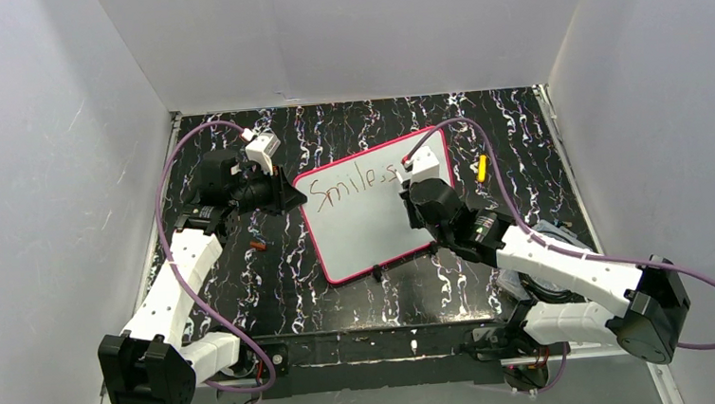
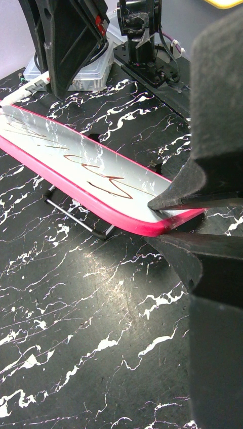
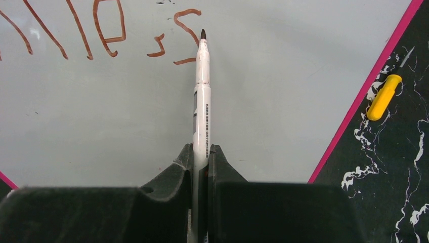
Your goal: Write a sentence on the whiteboard
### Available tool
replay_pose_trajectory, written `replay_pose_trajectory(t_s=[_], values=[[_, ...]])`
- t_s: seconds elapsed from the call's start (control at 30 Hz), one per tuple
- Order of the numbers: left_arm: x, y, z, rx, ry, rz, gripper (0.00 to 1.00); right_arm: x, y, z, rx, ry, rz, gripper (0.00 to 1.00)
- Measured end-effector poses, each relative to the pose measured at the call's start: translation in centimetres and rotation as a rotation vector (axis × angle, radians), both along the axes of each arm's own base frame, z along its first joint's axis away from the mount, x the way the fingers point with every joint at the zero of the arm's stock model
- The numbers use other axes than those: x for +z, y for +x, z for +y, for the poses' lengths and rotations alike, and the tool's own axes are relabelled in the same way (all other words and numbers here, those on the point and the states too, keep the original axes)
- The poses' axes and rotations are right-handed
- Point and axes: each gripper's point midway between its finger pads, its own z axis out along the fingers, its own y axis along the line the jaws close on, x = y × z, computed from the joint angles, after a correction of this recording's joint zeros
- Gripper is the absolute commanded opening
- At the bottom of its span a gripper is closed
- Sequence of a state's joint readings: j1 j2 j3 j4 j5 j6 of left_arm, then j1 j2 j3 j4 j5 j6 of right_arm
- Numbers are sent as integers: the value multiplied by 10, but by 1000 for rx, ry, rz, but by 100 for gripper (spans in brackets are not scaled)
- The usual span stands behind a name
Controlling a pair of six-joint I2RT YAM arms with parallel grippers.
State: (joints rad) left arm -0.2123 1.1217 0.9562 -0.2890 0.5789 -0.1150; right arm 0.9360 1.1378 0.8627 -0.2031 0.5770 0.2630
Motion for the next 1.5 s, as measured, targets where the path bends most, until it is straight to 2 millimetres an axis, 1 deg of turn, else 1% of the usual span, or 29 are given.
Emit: replay_pose_trajectory(t_s=[0.23,0.43,0.67,0.83,0.9,1.0,1.1,1.23,1.3,1.4,1.5], values=[[0,0,0,1,0,0,0,-7,0,0,-6,-17,15,1],[0,0,0,0,0,0,0,-10,-4,0,-16,16,37,1],[0,0,0,1,0,-1,0,-38,-23,-7,-8,41,122,1],[0,0,0,-1,-1,0,0,-44,-33,-10,4,58,155,1],[0,0,0,-2,-2,0,0,-42,-34,-11,10,66,154,1],[0,0,0,-3,-3,0,0,-31,-35,-12,16,90,131,1],[0,0,-1,-3,-3,0,0,-14,-31,-13,16,107,87,1],[0,0,-1,-3,-3,0,0,12,-20,-9,14,109,22,1],[0,0,-1,-3,-3,0,0,23,-13,-4,15,107,-5,1],[0,0,-1,-3,-3,0,0,27,-3,1,15,92,-24,1],[0,0,-1,-3,-3,0,0,20,4,2,11,63,-16,1]])
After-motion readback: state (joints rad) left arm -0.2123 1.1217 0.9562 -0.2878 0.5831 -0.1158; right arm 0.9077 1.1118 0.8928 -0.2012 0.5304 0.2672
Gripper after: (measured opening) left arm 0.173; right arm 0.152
